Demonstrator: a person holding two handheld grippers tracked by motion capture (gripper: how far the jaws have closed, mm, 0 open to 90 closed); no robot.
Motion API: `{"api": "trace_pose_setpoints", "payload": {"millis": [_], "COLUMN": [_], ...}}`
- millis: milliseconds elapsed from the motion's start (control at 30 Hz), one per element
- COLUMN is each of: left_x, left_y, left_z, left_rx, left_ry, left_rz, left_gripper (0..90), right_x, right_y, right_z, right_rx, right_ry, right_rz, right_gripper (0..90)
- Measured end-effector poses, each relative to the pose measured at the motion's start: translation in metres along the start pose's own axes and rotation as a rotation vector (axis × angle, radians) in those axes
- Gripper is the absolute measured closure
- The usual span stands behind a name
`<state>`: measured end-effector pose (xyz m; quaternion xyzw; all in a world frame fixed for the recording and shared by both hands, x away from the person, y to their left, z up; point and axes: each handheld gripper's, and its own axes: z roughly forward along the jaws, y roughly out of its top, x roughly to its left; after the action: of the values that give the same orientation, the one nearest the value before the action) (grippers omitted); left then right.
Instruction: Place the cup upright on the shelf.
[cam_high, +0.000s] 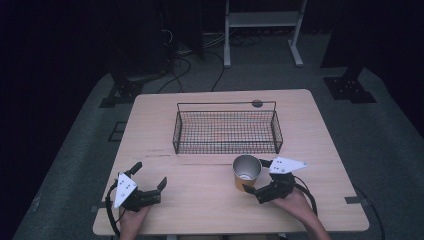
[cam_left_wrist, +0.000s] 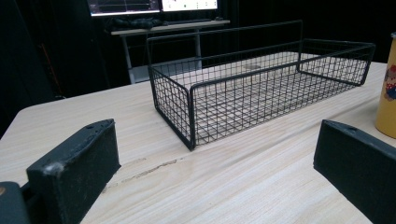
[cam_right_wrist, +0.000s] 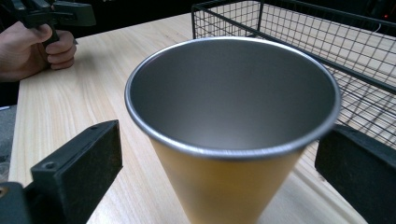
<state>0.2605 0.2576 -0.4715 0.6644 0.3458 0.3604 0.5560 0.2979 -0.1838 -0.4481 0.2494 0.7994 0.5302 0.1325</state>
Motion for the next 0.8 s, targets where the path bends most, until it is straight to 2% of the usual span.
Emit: {"api": "trace_pose_setpoints", "payload": {"millis": [500,800], "left_x": [0.0,0.0], "left_y": [0.0,0.0], "left_z": [0.0,0.0], "left_rx": [0.0,-0.002], "left_ry": [0.0,-0.001], "left_rz": [0.0,-0.003], "left_gripper": [0.0,0.0], "right_x": [0.003,0.001], "right_y": [0.006,0.01], "right_z": [0.021,0.026], "right_rx": [-0.008,-0.007], "right_ry": [-0.006,-0.013], "right_rz": [0.001,-0.002], "right_gripper": [0.4,0.4]}}
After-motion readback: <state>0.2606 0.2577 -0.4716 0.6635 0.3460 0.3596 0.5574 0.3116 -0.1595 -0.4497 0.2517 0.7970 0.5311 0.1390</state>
